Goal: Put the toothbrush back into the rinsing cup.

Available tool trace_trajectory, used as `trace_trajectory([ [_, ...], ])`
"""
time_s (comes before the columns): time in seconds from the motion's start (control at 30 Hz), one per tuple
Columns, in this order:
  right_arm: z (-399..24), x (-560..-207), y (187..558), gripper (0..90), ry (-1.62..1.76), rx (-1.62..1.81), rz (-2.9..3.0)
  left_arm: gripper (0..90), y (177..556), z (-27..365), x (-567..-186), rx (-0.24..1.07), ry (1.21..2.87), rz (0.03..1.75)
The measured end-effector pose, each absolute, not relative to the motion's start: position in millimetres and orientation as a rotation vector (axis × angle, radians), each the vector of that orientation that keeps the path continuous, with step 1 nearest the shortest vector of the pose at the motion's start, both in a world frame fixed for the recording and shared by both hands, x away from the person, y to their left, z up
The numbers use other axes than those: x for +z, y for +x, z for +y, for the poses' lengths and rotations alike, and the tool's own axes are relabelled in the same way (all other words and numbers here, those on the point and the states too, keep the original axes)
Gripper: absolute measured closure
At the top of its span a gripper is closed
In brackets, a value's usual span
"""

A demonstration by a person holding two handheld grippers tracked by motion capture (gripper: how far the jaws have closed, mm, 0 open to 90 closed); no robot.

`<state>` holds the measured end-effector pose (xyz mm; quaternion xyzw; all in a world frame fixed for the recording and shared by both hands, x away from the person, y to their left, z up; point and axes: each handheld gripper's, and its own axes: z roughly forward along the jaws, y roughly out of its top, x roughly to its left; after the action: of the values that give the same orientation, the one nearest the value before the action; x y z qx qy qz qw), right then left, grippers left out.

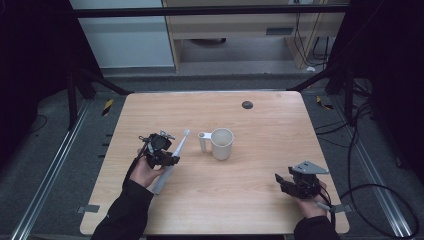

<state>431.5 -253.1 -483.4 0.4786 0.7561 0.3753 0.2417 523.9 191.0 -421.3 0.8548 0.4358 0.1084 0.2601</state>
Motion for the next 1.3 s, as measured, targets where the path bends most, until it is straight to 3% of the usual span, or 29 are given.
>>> trace_trajectory([
  [0.73, -253, -483, 432, 41.0, 1.291, 1.029, 2.048, 66.6, 516, 192, -367, 0.492, 2.032, 1.084],
  [1.3, -254, -483, 432, 40.9, 1.285, 1.031, 2.048, 66.5, 536, 166, -334, 0.536, 1.826, 1.032],
])
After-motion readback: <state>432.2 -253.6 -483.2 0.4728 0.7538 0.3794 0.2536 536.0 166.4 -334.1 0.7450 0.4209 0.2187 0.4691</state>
